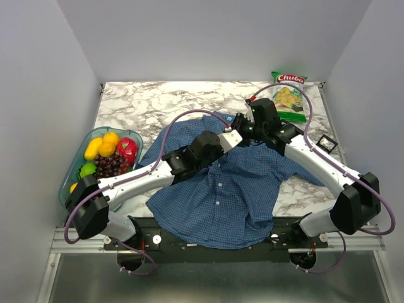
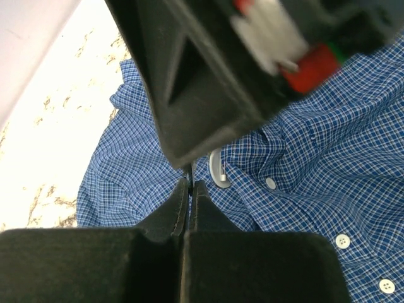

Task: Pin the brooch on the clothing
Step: Pick up the brooch from the brooch box.

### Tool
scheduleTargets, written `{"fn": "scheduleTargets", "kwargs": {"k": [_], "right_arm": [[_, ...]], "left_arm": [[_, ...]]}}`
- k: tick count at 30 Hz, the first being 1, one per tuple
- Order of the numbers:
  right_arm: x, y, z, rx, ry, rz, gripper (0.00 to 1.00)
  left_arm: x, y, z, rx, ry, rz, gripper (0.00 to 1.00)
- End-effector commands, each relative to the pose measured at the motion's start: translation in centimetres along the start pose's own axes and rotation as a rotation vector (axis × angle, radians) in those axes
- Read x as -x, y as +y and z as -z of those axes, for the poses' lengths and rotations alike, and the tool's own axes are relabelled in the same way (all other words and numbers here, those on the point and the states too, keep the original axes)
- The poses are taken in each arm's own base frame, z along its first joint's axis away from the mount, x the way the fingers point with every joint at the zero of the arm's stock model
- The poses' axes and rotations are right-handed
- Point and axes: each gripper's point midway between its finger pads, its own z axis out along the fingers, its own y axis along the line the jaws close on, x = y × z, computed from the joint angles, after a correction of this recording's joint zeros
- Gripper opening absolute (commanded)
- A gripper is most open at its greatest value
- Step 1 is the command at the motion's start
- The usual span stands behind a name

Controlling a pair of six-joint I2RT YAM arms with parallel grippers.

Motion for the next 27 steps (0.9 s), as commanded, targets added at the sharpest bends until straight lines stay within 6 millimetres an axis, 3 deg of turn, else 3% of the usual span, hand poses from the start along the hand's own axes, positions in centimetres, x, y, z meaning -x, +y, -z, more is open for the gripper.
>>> {"fn": "scheduleTargets", "kwargs": {"k": [1,6,12,17,19,24,25,27], "right_arm": [[-1.1,1.4,0.7,0.066,0.016,0.027,0.32],[-0.9,1.3,1.1,0.068,-0.018,0.022,0.31],[-0.4,0.6,1.6,0.038,-0.062,0.029,0.44],[1.1,0.8,3.7,0.032,-0.153,0.084,0.6],[1.7,0.3,4.4,0.007,-0.191,0.103,0.65],[2.5,-1.0,6.7,-0.021,-0.326,0.186,0.66],[2.3,-1.4,6.8,-0.025,-0.338,0.215,0.66],[2.8,-0.8,8.0,0.015,-0.403,0.258,0.66]], "left_arm": [[1.7,-0.5,0.5,-0.056,-0.073,0.09,0.0],[1.9,-1.2,0.6,-0.094,-0.085,0.122,0.0],[1.1,-2.2,0.6,-0.162,-0.061,0.171,0.0],[0.6,-3.4,0.6,-0.263,-0.023,0.23,0.0],[0.0,-2.8,0.7,-0.287,-0.002,0.296,0.0],[1.2,-2.6,2.8,-0.499,-0.085,0.483,0.0],[0.6,-2.1,2.8,-0.505,-0.082,0.517,0.0],[1.4,-2.4,3.6,-0.562,-0.114,0.546,0.0]]}}
